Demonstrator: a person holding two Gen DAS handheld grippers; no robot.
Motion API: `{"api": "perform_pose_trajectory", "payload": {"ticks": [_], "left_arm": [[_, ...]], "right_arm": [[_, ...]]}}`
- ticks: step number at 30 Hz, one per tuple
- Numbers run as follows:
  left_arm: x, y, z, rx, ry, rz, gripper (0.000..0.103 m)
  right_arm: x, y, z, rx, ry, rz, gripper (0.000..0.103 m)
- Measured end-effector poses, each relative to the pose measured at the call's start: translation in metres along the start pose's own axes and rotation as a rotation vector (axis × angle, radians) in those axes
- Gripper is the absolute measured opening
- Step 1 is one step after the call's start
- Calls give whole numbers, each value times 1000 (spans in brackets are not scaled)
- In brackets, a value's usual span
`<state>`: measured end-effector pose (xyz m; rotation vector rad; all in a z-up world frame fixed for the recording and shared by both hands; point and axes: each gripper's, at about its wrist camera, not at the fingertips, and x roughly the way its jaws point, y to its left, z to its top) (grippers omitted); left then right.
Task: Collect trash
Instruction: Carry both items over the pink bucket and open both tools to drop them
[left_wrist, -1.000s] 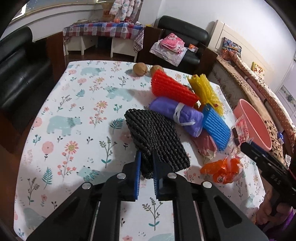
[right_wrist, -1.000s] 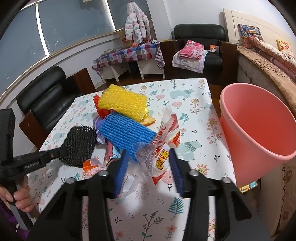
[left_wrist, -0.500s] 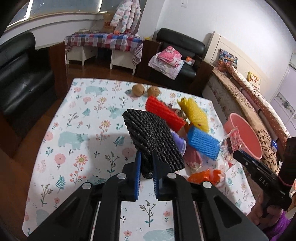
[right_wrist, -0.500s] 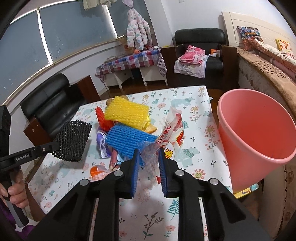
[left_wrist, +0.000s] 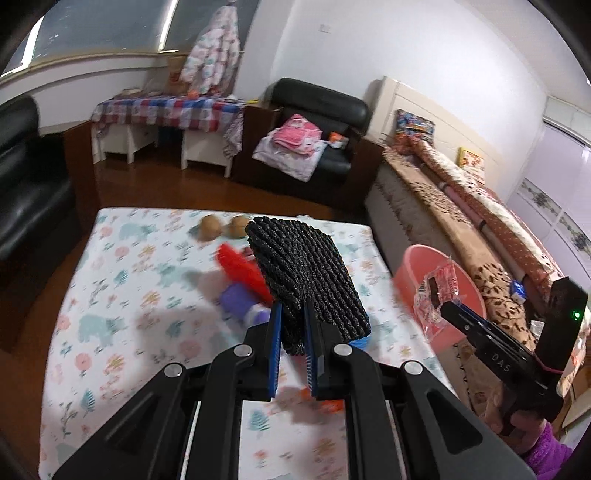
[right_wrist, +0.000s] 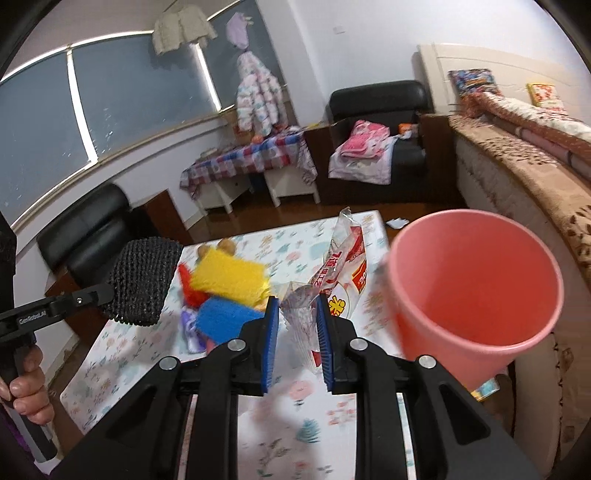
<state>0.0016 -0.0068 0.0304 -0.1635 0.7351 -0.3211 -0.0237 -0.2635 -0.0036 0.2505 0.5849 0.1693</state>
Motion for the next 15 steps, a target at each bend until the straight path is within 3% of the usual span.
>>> {"api": "perform_pose_trajectory", "payload": {"ticks": [15], "left_arm": [[69, -116, 29, 162, 65, -154, 10]], "right_arm": [[-28, -88, 8, 151, -75, -153, 21]]}}
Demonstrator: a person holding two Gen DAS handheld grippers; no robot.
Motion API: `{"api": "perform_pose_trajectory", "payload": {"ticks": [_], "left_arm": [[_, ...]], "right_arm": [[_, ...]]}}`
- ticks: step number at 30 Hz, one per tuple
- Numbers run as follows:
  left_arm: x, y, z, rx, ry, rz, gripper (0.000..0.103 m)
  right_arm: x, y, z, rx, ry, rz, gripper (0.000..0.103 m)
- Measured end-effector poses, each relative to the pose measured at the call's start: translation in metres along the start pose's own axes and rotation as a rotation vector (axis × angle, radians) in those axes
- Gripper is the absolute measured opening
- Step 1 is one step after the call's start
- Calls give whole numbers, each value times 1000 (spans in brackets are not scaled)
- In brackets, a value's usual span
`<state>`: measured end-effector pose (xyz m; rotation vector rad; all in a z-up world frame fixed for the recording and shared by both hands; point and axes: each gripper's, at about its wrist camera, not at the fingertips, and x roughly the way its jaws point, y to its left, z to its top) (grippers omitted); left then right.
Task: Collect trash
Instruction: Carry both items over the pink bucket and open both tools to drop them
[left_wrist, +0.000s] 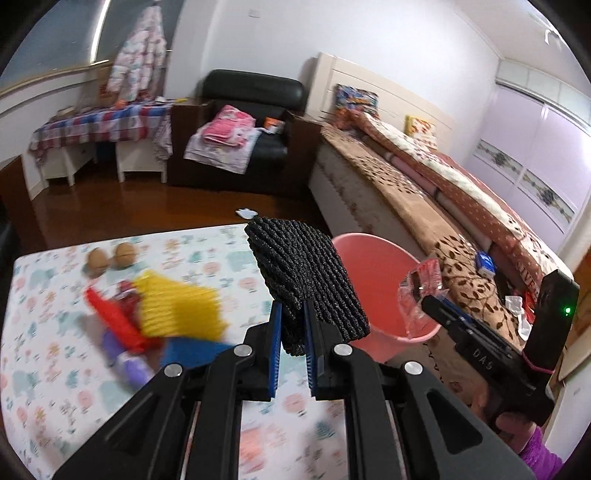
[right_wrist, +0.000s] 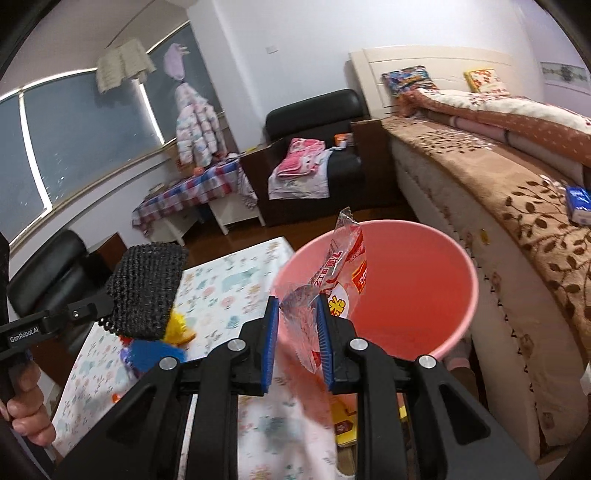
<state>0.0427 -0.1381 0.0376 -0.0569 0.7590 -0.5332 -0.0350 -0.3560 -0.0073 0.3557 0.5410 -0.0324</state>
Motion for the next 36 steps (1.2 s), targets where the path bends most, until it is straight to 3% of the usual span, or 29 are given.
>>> {"api": "perform_pose_trajectory", "payload": {"ticks": [9, 19, 23, 25, 29, 36], "left_arm": [[60, -60, 19, 99, 54, -35, 11], [110, -80, 13, 138, 132, -16, 13], [115, -82, 11, 139, 134, -17, 23], [115, -82, 11, 139, 126, -16, 36], [109, -80, 12, 140, 112, -21, 37], [87, -65, 17, 99, 77, -32, 39]], "right_arm": [[14, -28, 0, 46, 28, -18, 21], [25, -52, -2, 96, 47, -38, 21], [30, -58, -3, 114, 68, -42, 21], [32, -60, -5, 115, 77, -46, 22], [34, -61, -5, 121, 82, -46, 39], [33, -54, -4, 114, 79, -41, 40]]}}
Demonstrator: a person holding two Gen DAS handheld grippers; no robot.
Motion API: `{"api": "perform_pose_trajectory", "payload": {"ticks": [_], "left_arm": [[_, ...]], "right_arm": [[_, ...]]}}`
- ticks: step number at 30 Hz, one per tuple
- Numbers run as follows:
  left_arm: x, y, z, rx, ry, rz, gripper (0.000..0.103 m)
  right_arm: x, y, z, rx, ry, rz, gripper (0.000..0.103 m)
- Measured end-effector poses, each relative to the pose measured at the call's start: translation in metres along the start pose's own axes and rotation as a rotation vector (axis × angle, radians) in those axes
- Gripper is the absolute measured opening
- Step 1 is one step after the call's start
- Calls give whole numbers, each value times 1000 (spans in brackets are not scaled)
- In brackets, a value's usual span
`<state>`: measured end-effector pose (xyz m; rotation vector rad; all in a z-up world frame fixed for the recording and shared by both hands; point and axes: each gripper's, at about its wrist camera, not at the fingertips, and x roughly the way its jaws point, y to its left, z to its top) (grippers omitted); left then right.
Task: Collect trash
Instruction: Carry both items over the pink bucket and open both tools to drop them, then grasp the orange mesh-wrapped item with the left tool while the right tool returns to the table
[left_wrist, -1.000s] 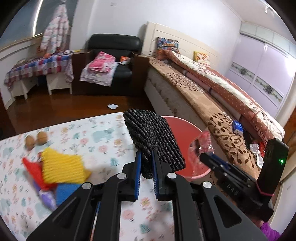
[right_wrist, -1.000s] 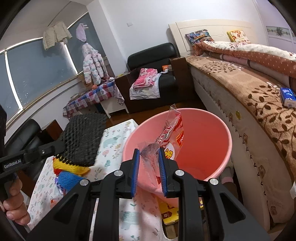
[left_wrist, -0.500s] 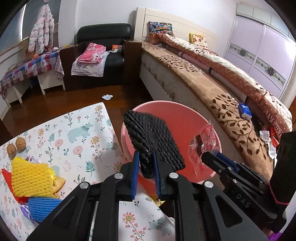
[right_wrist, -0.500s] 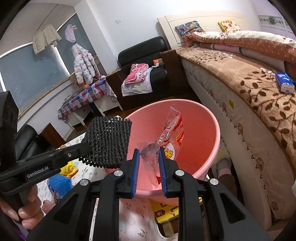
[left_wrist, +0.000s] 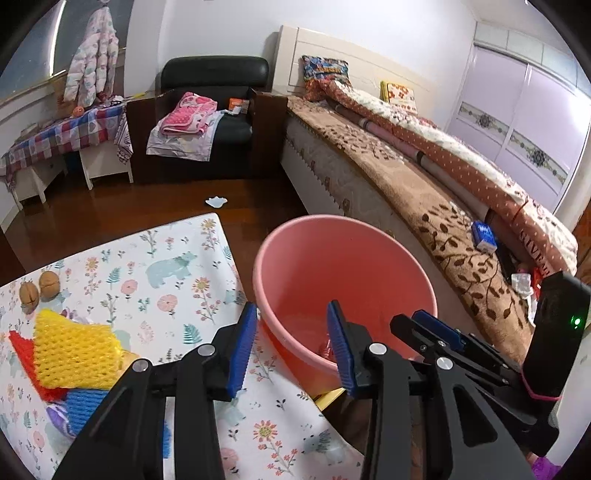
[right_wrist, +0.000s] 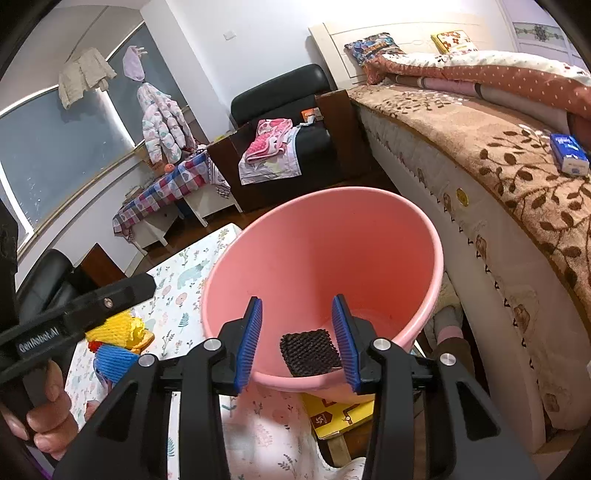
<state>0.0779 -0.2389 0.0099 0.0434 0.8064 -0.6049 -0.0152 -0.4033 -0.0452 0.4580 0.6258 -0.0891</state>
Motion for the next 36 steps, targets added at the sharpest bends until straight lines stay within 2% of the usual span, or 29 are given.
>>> {"api": "perform_pose_trajectory", "payload": {"ticks": [5, 11, 19, 23, 26, 29, 32, 36], "left_arm": [[-31, 20, 4, -27, -55, 16, 42], [-77, 57, 2, -53, -122, 70, 44], [-129, 108, -21, -110, -161, 155, 48], [-142, 129, -47, -147, -129, 171, 49], [-147, 136, -67, -131, -90, 159, 49], [-146, 132, -86, -96, -37, 113, 52], [-137, 127, -103, -72, 36, 34, 56], [-119, 114, -114, -17, 90, 6, 57]], "right_arm": [[-9, 20, -3, -46, -15, 22, 40], [-13, 48, -11, -110, -1, 76, 40], [-11, 86, -24, -195, 48, 141, 40], [-10, 102, -31, -228, 79, 172, 40], [-9, 112, -38, -258, 103, 187, 40], [-7, 120, -43, -276, 125, 189, 40], [-4, 124, -45, -279, 140, 197, 40], [-4, 128, -49, -279, 163, 216, 40]]}}
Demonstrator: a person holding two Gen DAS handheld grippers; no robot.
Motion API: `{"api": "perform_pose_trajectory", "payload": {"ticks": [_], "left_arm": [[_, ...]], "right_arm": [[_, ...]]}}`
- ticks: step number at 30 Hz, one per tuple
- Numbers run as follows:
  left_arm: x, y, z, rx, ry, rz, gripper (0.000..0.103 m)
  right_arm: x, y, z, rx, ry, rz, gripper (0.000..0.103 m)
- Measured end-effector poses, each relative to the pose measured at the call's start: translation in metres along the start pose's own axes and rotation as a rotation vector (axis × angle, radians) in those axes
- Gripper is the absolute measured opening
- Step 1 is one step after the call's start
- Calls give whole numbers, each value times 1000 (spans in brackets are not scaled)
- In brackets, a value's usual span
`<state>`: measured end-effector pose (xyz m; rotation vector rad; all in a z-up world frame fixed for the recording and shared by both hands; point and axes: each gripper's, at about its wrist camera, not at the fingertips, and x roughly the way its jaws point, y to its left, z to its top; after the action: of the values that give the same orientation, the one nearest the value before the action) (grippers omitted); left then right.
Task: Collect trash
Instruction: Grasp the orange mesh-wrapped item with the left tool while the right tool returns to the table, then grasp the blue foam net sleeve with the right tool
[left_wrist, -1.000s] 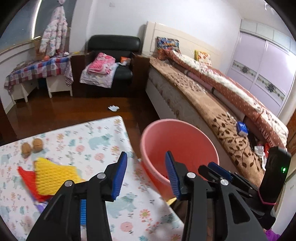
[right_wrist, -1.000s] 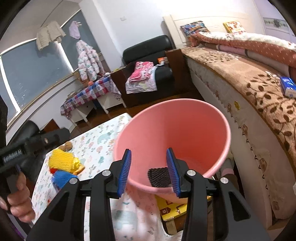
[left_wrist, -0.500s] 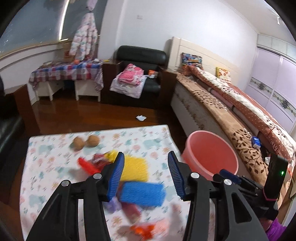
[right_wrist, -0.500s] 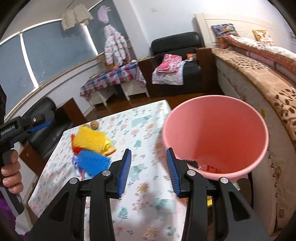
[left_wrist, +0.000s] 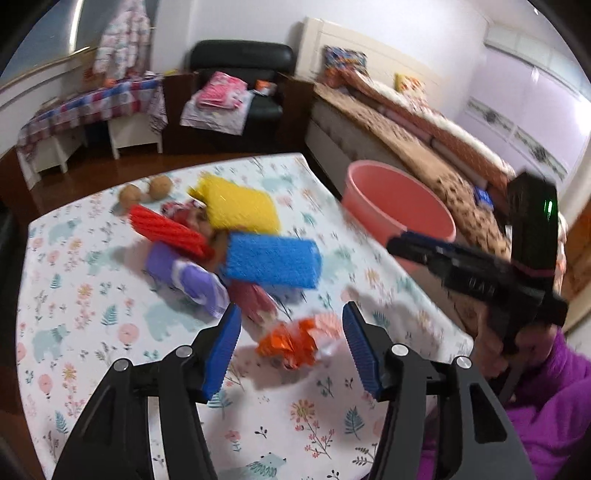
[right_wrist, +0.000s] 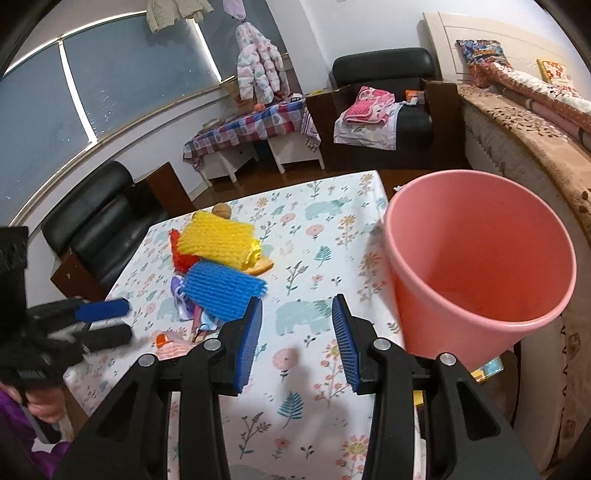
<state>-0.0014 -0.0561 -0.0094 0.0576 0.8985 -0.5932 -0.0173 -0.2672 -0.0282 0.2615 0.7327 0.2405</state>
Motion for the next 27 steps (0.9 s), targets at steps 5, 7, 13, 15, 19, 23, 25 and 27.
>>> {"api": "perform_pose_trajectory", "payload": {"ticks": [5, 7, 13, 15, 19, 23, 25, 27], "left_arm": [[27, -8, -10, 37, 67, -6, 57], [32, -9, -11, 40, 71, -17, 57], [44, -8, -14, 32, 87, -32, 57], [43, -7, -14, 30, 75, -42, 54], [37, -5, -15, 34, 66, -59, 44], [20, 1, -19, 39, 52, -92, 42], [11, 4, -21, 39, 45, -95, 42], [2, 10, -23, 29, 37, -86, 42]], "right_arm": [[3, 4, -3, -7, 28, 6, 40], [6, 4, -5, -3, 39, 7, 40], [16, 2, -5, 17, 77, 14, 40], [19, 2, -6, 34, 86, 32, 41], [25, 5, -5, 36, 97, 49, 45], [30, 12, -2, 19, 99, 63, 47], [32, 18, 1, -7, 100, 75, 47], [36, 26, 5, -38, 100, 88, 48]]}}
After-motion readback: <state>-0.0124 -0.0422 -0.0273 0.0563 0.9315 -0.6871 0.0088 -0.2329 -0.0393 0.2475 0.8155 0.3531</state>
